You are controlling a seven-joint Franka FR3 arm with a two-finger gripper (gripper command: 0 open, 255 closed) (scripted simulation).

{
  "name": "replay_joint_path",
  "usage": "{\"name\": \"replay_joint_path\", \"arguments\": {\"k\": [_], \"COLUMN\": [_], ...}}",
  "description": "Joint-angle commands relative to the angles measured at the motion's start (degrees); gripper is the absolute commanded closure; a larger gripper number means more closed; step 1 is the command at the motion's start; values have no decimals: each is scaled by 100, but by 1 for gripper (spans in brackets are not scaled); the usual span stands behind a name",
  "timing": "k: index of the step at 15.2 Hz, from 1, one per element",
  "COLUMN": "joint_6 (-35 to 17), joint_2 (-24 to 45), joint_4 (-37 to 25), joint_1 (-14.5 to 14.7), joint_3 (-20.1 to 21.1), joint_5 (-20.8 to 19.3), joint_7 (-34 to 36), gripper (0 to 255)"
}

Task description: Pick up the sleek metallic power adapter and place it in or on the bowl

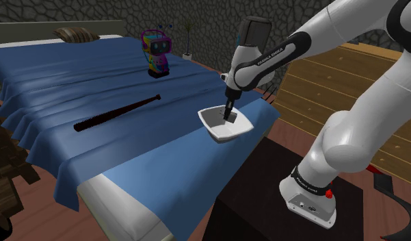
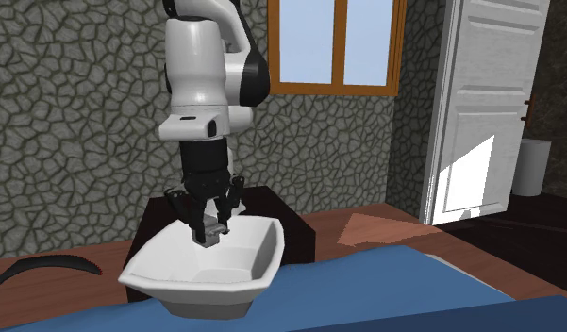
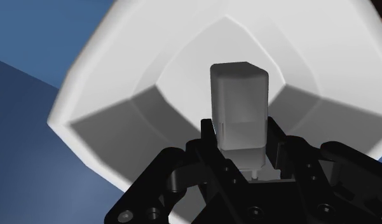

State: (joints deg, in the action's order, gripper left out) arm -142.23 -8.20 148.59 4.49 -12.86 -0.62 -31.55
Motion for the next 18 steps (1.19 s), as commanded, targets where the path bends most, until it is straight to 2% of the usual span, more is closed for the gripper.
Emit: {"name": "replay_joint_path", "arguments": {"k": [1, 3, 4, 9, 13, 18], "joint_6": [-4, -4, -4, -4, 844, 844], "joint_2": [3, 3, 4, 4, -607, -607], "joint_4": [-1, -1, -2, -2, -248, -248], "joint_1": [0, 0, 0, 0, -51, -52], "joint_3": [-1, -1, -1, -1, 46, 47], "joint_5": [1, 1, 1, 1, -160, -159], "joint_7": [-2, -2, -2, -2, 120, 120], "gripper": [255, 255, 0, 0, 0, 0]}}
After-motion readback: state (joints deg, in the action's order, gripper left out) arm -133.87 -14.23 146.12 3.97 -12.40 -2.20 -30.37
